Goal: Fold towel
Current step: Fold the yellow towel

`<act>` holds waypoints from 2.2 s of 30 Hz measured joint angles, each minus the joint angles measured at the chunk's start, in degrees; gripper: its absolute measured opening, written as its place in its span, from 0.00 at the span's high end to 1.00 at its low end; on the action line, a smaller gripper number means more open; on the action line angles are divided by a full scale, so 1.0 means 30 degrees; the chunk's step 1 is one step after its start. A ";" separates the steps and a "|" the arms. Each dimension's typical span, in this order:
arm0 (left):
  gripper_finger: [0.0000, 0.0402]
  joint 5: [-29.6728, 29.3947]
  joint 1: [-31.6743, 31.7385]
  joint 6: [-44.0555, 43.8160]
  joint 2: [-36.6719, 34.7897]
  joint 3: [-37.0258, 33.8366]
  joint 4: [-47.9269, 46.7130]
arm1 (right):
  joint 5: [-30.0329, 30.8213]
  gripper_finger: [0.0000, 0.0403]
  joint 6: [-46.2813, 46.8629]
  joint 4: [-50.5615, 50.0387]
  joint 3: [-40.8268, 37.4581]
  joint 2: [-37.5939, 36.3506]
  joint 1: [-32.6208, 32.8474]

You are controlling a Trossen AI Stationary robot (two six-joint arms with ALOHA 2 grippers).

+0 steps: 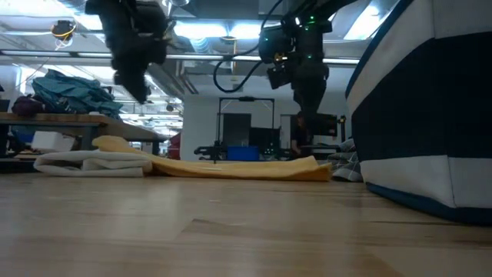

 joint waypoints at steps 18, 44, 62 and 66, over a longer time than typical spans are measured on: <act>0.83 0.0458 -0.5819 -0.4612 0.0140 -0.6729 1.9171 | -0.1110 0.63 -0.1088 -0.2303 0.0015 -0.0831 -0.0029; 0.93 -0.3037 -0.8445 -0.9431 1.0382 -0.7125 3.5780 | -0.9830 0.63 -0.1134 0.7722 0.0007 -0.6713 -0.3816; 1.00 -0.5058 -0.8564 -0.8137 1.5930 -0.0209 2.8128 | -0.8830 0.63 0.2934 1.0253 0.0007 -0.6499 -0.4269; 1.00 -0.5058 -0.8675 -0.8139 1.6007 -0.0156 2.6283 | -0.8829 0.63 0.2934 1.0250 0.0007 -0.6499 -0.4262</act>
